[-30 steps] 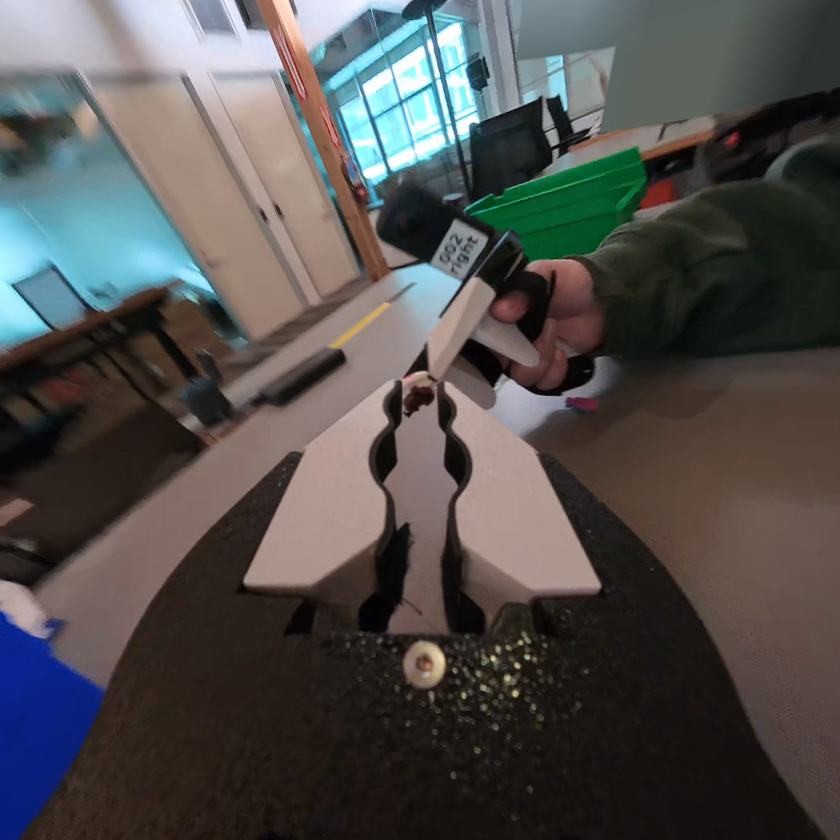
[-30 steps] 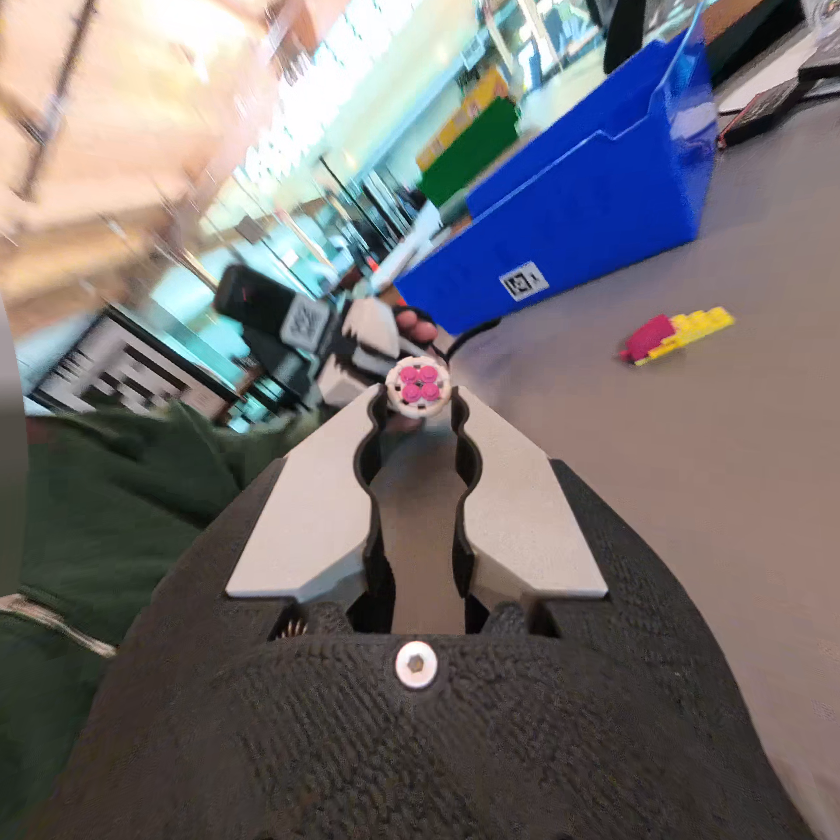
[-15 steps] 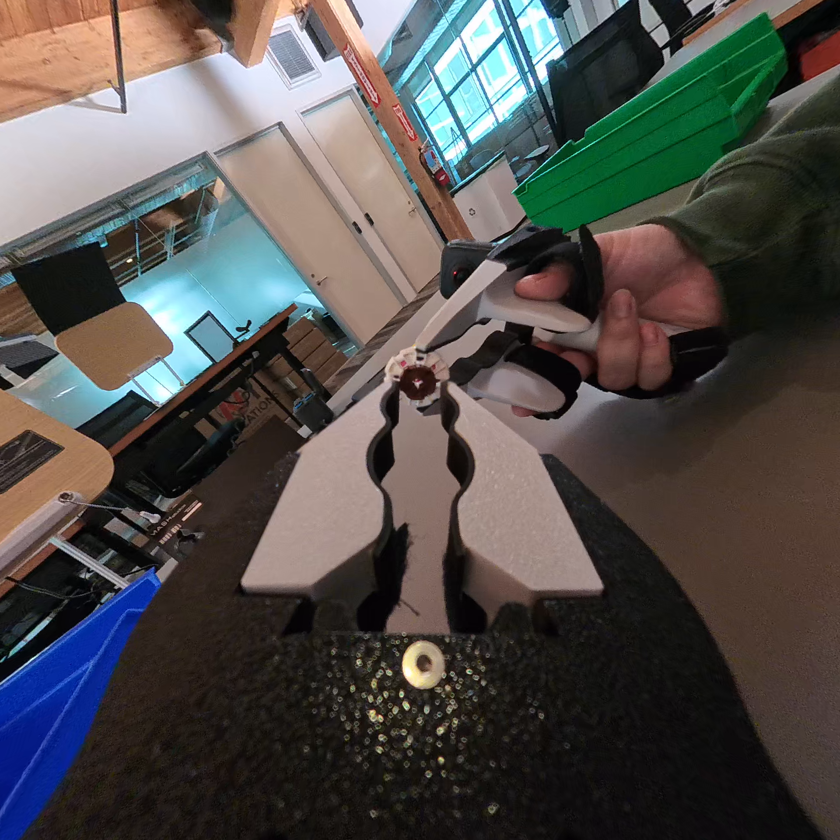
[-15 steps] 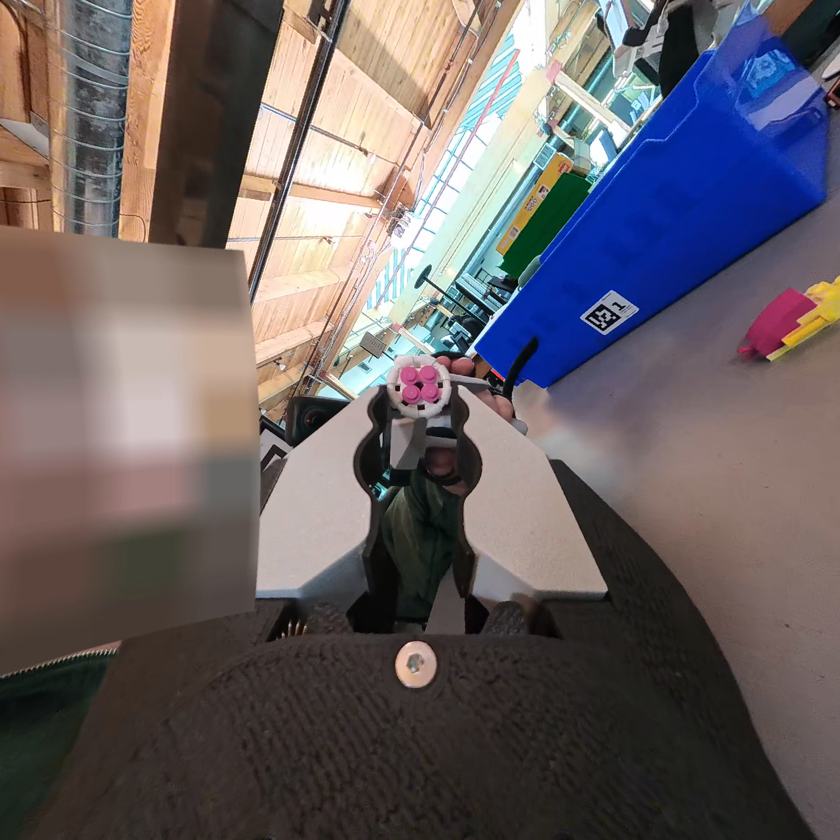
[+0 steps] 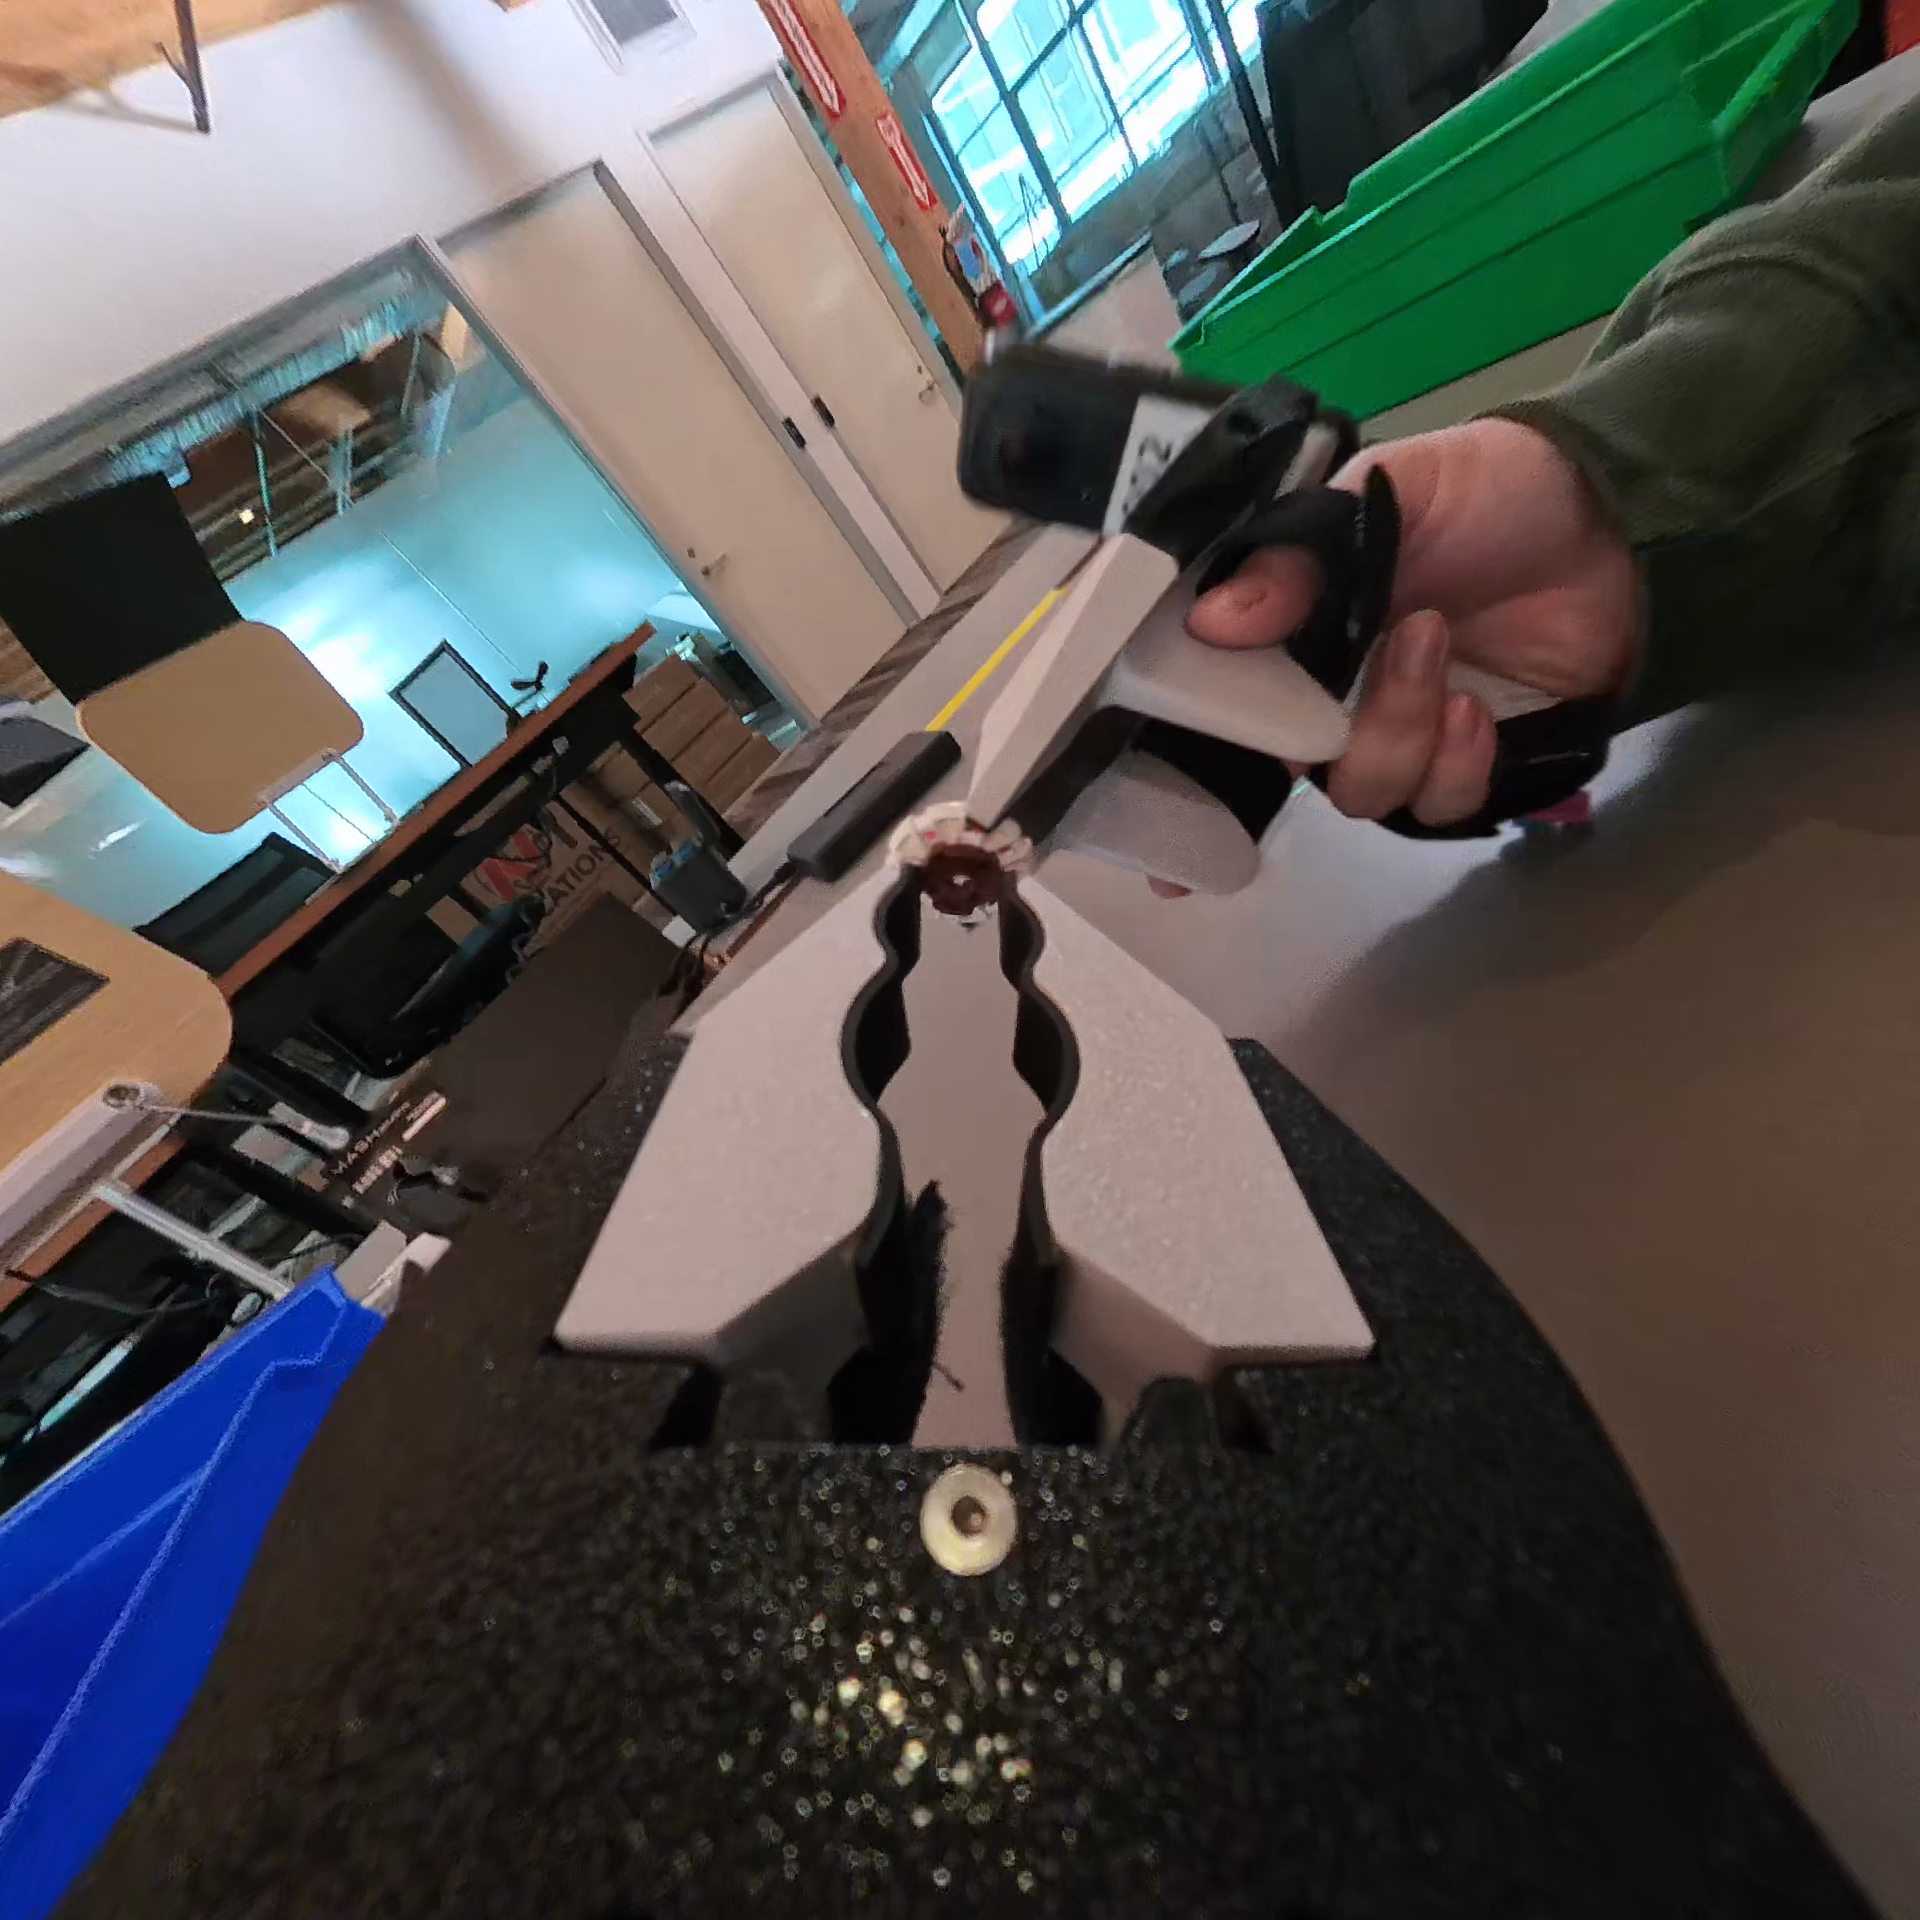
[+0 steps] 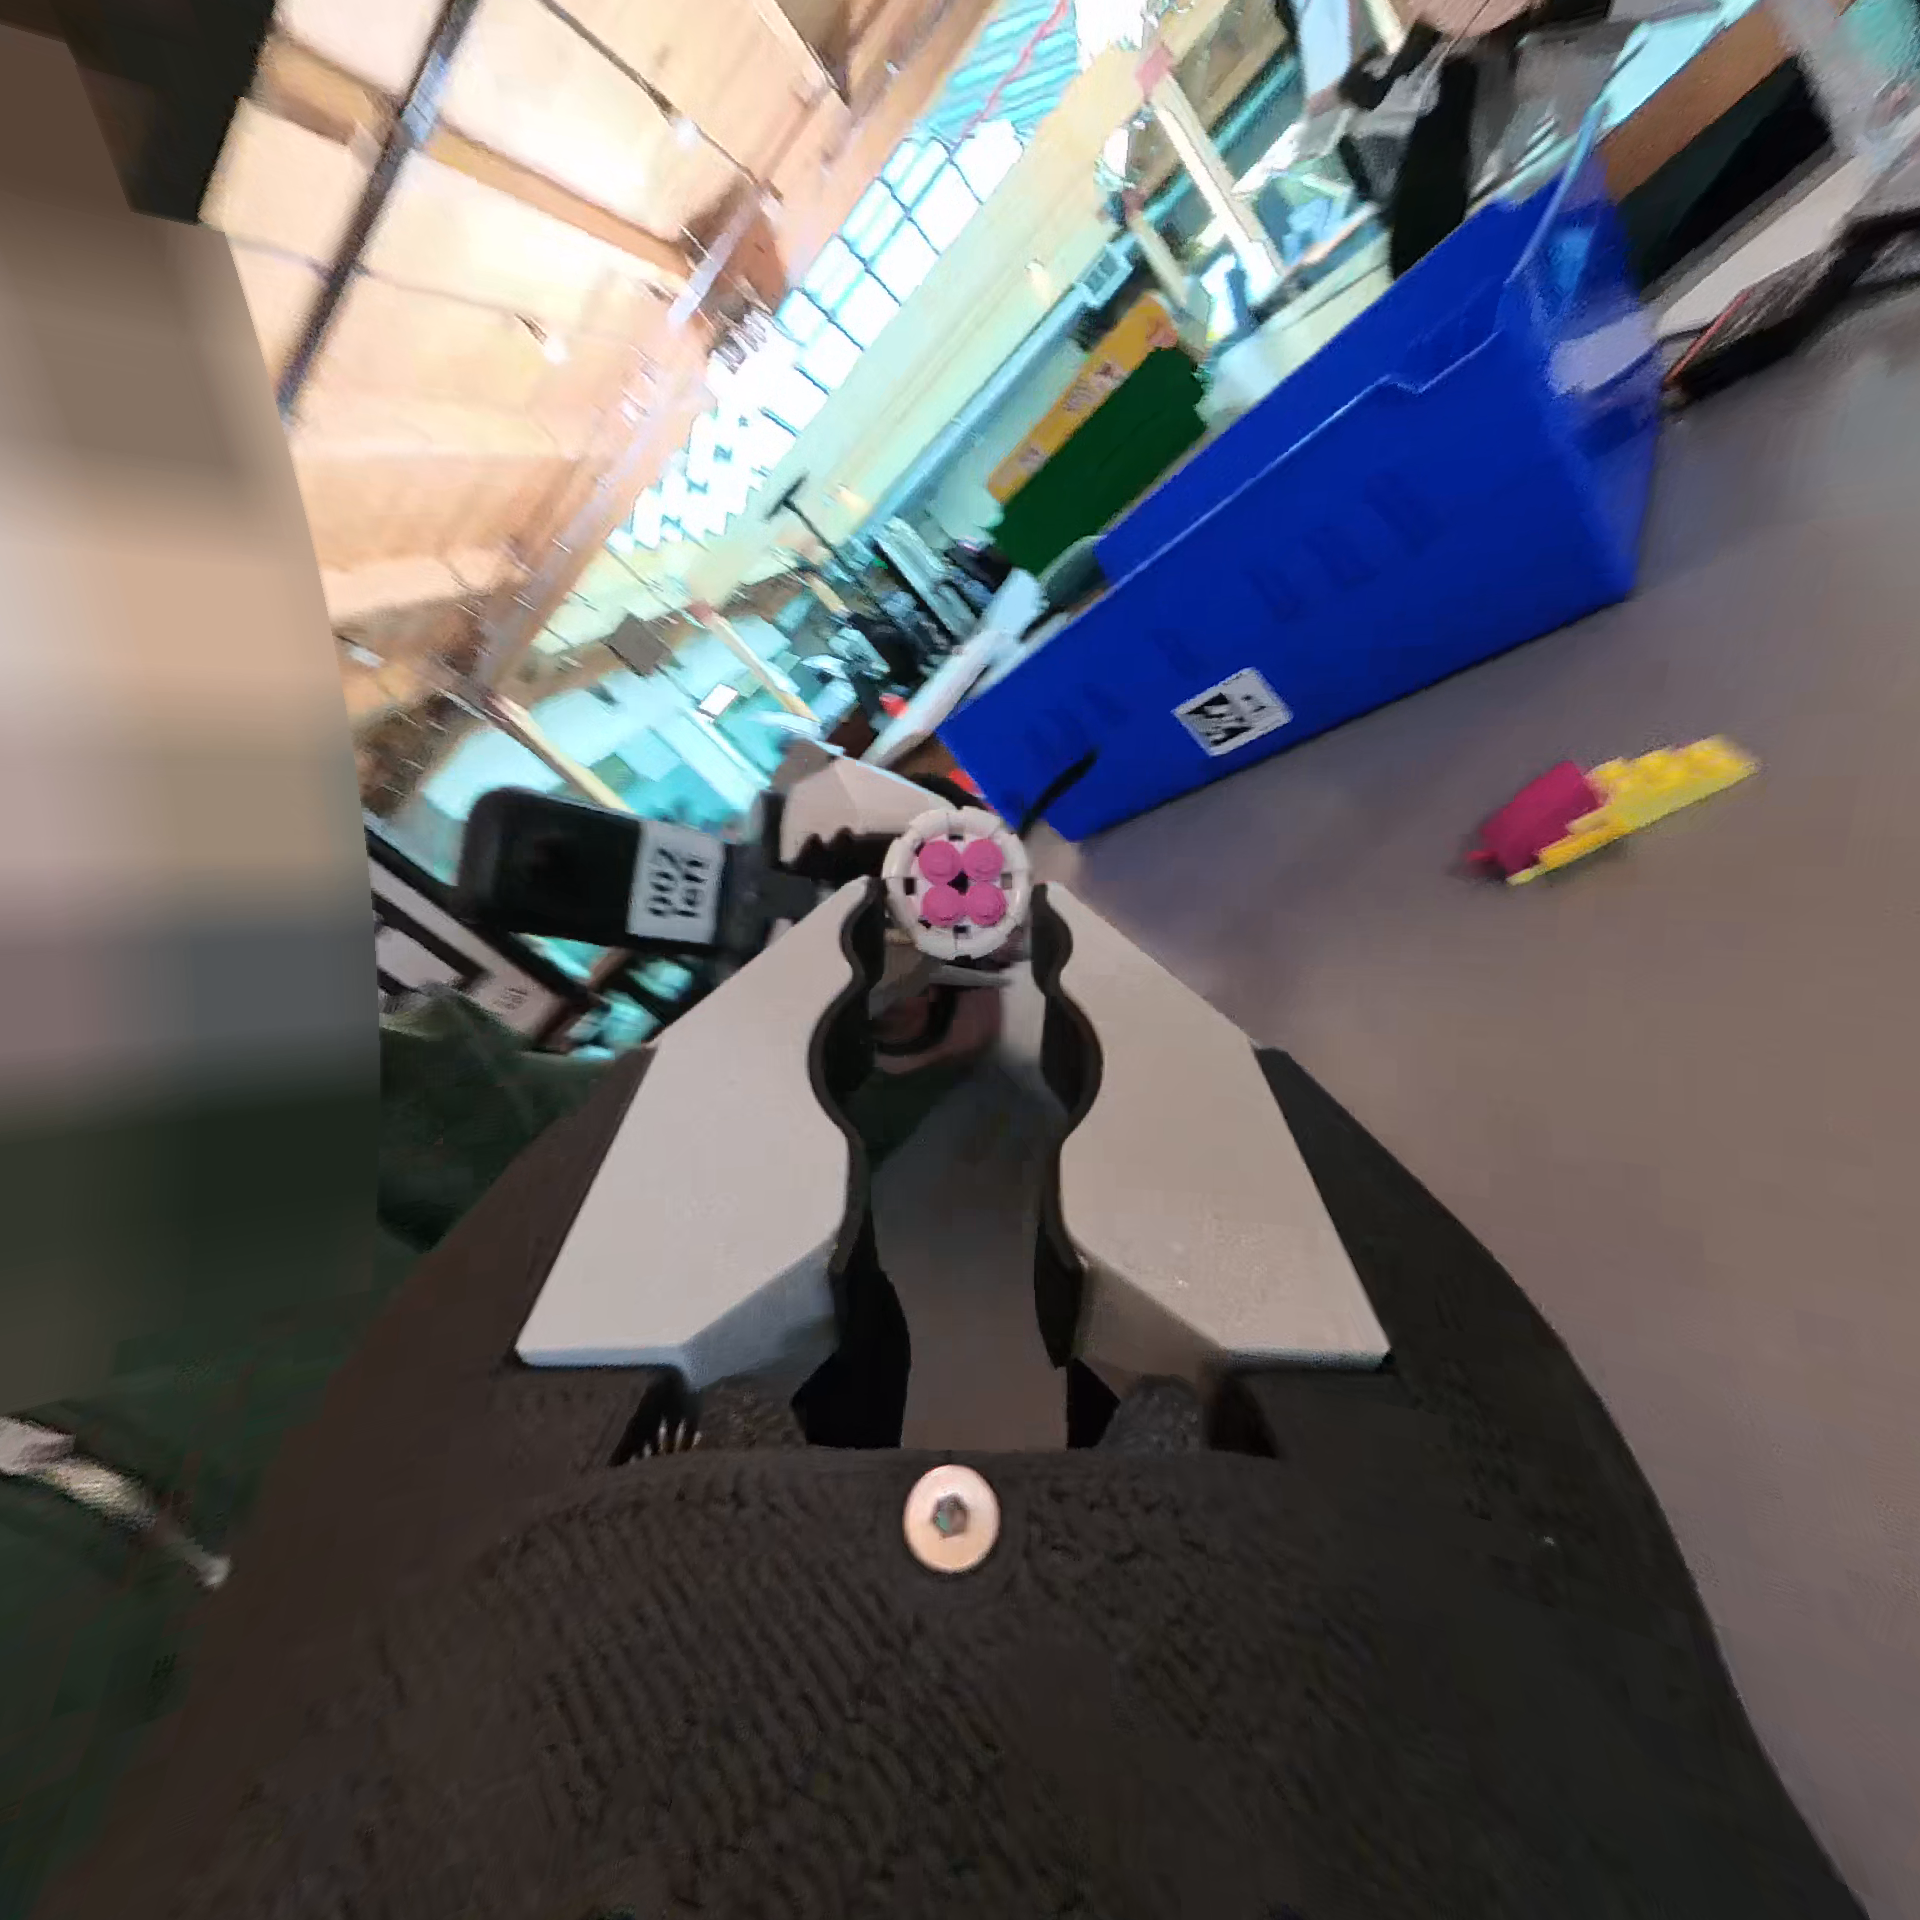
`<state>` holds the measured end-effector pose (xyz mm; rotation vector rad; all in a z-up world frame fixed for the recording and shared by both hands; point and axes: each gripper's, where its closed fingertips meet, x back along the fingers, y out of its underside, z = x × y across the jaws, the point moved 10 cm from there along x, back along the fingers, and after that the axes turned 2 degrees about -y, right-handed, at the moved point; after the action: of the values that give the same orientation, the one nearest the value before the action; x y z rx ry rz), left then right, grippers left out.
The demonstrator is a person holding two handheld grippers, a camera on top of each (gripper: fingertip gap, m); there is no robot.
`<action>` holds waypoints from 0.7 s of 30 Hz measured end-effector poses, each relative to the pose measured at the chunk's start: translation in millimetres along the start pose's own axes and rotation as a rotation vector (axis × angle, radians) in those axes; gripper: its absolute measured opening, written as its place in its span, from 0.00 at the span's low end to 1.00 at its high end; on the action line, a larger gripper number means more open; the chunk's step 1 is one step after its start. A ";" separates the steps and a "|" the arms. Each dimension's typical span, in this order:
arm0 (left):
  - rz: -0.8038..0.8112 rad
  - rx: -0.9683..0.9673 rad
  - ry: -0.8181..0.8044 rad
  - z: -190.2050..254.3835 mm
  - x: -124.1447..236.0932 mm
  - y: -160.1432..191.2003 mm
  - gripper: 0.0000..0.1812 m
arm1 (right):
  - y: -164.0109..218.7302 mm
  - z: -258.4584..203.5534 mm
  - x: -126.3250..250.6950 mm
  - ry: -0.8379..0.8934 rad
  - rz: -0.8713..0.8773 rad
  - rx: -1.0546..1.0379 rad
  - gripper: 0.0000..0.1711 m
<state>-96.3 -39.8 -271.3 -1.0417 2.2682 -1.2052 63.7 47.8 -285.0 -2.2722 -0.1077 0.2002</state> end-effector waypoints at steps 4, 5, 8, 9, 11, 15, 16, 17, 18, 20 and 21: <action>-0.086 0.011 0.001 0.3 -4.7 7.4 0.07 | -4.1 -7.9 2.4 0.189 -0.100 0.248 0.13; -0.102 0.007 0.006 1.5 -6.3 8.5 0.07 | -3.8 -9.7 1.7 0.215 -0.115 0.286 0.11; -0.160 -0.037 0.016 6.0 -10.4 11.6 0.07 | -0.5 -9.7 0.0 0.272 -0.163 0.332 0.06; -0.176 -0.047 0.023 8.0 -12.2 12.5 0.07 | 0.3 -8.6 0.4 0.289 -0.191 0.343 0.05; -0.196 -0.043 0.038 10.0 -15.1 14.2 0.06 | 1.5 -7.0 1.8 0.330 -0.234 0.387 0.01; -0.220 -0.019 0.067 10.3 -19.0 20.1 0.06 | 4.4 -6.9 0.2 0.374 -0.286 0.458 0.01; -0.219 -0.012 0.074 10.0 -19.4 20.8 0.06 | 4.8 -6.2 0.5 0.374 -0.289 0.456 0.01; -0.220 -0.001 0.082 10.0 -19.9 21.3 0.06 | 5.3 -5.6 0.6 0.377 -0.293 0.453 0.01; -0.224 0.007 0.091 10.5 -19.9 21.8 0.06 | 6.0 -5.4 0.4 0.384 -0.302 0.461 0.01; -0.230 0.018 0.100 12.0 -19.4 21.9 0.06 | 7.0 -6.0 -0.4 0.411 -0.324 0.497 0.01; -0.233 0.030 0.109 10.4 -19.3 23.3 0.06 | 6.5 -3.2 1.5 0.485 -0.340 0.541 0.01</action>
<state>-87.4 -22.6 -296.7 -1.2865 2.2491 -1.4147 65.8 41.4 -288.1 -1.6736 -0.1593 -0.4507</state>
